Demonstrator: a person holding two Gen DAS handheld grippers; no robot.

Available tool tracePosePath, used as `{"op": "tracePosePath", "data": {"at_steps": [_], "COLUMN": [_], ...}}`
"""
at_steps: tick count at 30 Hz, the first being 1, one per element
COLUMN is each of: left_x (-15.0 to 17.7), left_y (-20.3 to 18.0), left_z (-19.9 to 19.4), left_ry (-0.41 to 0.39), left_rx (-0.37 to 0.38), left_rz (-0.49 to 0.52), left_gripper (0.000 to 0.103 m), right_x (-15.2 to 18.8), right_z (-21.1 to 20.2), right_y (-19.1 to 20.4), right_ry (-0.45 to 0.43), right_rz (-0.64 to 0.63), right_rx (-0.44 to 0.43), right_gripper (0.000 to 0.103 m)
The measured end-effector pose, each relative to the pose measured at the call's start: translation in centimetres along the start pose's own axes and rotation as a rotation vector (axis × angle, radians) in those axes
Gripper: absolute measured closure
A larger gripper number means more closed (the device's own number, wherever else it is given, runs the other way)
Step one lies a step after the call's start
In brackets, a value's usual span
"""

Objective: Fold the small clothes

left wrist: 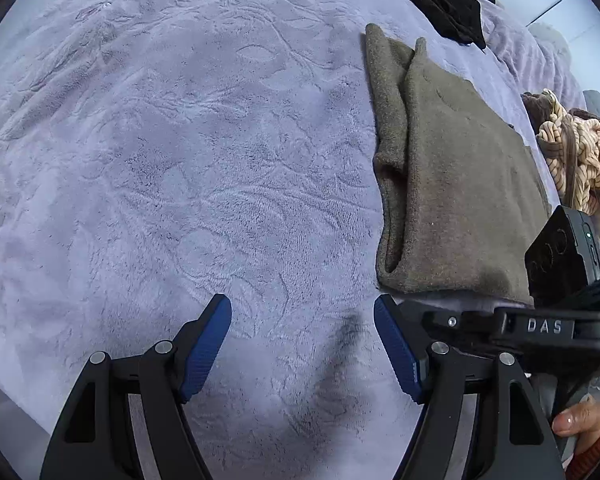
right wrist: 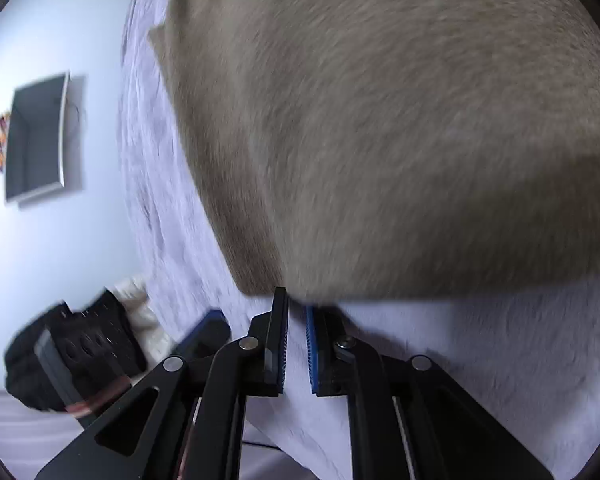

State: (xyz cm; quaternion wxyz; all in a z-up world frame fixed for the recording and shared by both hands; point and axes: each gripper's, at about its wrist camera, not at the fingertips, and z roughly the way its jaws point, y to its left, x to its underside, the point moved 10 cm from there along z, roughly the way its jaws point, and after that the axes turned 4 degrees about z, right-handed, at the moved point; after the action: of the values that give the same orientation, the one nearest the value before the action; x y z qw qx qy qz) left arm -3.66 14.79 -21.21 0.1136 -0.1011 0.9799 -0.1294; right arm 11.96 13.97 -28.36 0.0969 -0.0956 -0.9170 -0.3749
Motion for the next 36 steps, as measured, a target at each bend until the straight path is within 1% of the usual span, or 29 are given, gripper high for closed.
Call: {"op": "tracePosePath", "data": {"at_steps": [1,2,3,4,7,10,12,14,18,20,22,28,31,32,33,34,36], "left_x": [0.0,-0.1,-0.1,-0.2,-0.2,0.3,0.7,1.0,1.5,1.7,1.7,1.1,0.8,0.7,0.6,0.5,0.3], "left_y": [0.0,-0.2,-0.1,-0.1,0.2,0.8,1.2,1.4,1.6,1.3,0.6,-2.4,-4.1,-4.6,-5.0,-5.6,-6.3], "left_z": [-0.1,-0.1,-0.2,-0.3,-0.8,-1.3,-1.7,-1.9,-2.3,-2.2,-2.1,-1.6,-1.1,-1.0,-0.9,-0.8,-0.5], "left_ry": [0.001,0.001,-0.001,-0.006,-0.02,-0.02,-0.024,-0.02,-0.01,0.0,0.007,0.029,0.046,0.048,0.049,0.05,0.056], "left_rx": [-0.001,-0.002,-0.005,-0.011,-0.032,-0.046,-0.058,-0.062,-0.059,-0.058,-0.05,-0.011,0.013,0.017,0.02,0.024,0.025], "left_rz": [-0.007,-0.012,-0.016,-0.017,-0.014,-0.012,-0.017,-0.025,-0.029,-0.022,-0.013,0.028,0.049,0.058,0.067,0.079,0.097], "left_gripper": [0.029,0.028,0.028,0.029,0.029,0.029,0.029,0.029,0.029,0.029,0.029,0.028,0.028,0.028,0.028,0.028,0.028], "right_x": [0.4,0.7,0.7,0.5,-1.1,-3.0,-3.3,-3.0,-1.7,-0.7,-0.2,0.5,0.9,1.0,1.2,1.3,1.6], "right_z": [-0.3,-1.0,-1.8,-2.8,-4.1,-2.9,-1.3,0.3,-0.2,-1.3,-2.8,-8.1,-9.9,-10.2,-10.7,-11.3,-12.0], "right_y": [0.3,1.0,1.8,2.6,4.8,5.5,5.0,4.3,4.3,3.3,2.2,-2.3,-3.7,-3.9,-4.3,-4.8,-5.2], "right_ry": [0.0,-0.018,-0.049,-0.082,-0.136,-0.129,-0.095,-0.037,-0.015,-0.002,-0.01,-0.068,-0.1,-0.108,-0.118,-0.127,-0.145], "right_rz": [-0.038,-0.084,-0.127,-0.154,-0.162,-0.153,-0.147,-0.123,-0.138,-0.145,-0.158,-0.11,-0.092,-0.086,-0.079,-0.073,-0.067], "right_rx": [0.024,0.042,0.043,0.026,-0.024,-0.019,0.0,0.018,0.011,0.036,0.07,0.11,0.133,0.138,0.143,0.146,0.147], "right_gripper": [0.093,0.091,0.09,0.09,0.09,0.09,0.09,0.09,0.09,0.09,0.09,0.09,0.089,0.087,0.079,0.062,0.041]}}
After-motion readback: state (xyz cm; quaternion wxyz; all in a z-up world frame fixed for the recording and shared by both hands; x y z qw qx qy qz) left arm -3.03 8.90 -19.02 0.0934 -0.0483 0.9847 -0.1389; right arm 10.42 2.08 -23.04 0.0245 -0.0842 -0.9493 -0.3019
